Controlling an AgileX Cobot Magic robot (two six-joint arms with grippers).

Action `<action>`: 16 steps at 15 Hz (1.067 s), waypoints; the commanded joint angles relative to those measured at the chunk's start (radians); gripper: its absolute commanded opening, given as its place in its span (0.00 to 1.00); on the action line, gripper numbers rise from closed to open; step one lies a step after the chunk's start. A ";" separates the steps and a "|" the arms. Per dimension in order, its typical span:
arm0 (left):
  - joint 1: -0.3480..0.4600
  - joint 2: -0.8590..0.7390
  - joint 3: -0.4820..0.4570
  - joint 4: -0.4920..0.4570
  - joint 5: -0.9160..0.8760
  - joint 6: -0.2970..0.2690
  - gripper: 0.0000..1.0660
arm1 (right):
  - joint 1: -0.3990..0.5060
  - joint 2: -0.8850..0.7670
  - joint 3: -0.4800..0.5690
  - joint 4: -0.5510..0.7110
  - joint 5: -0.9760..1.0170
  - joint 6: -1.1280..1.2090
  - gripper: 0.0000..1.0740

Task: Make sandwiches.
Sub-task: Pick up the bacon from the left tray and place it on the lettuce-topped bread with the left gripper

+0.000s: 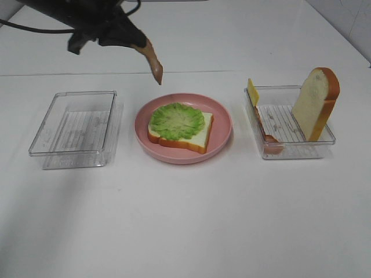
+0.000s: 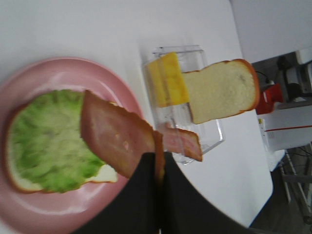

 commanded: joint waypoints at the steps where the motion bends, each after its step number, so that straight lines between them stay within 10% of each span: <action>1: -0.123 0.090 -0.003 -0.230 -0.084 0.146 0.00 | -0.008 -0.009 0.001 0.002 -0.006 -0.007 0.77; 6: -0.179 0.210 -0.004 -0.310 -0.130 0.224 0.00 | -0.008 -0.009 0.001 0.002 -0.006 -0.007 0.77; 16: -0.072 0.269 -0.004 -0.146 -0.123 0.224 0.00 | -0.008 -0.009 0.001 0.002 -0.006 -0.007 0.77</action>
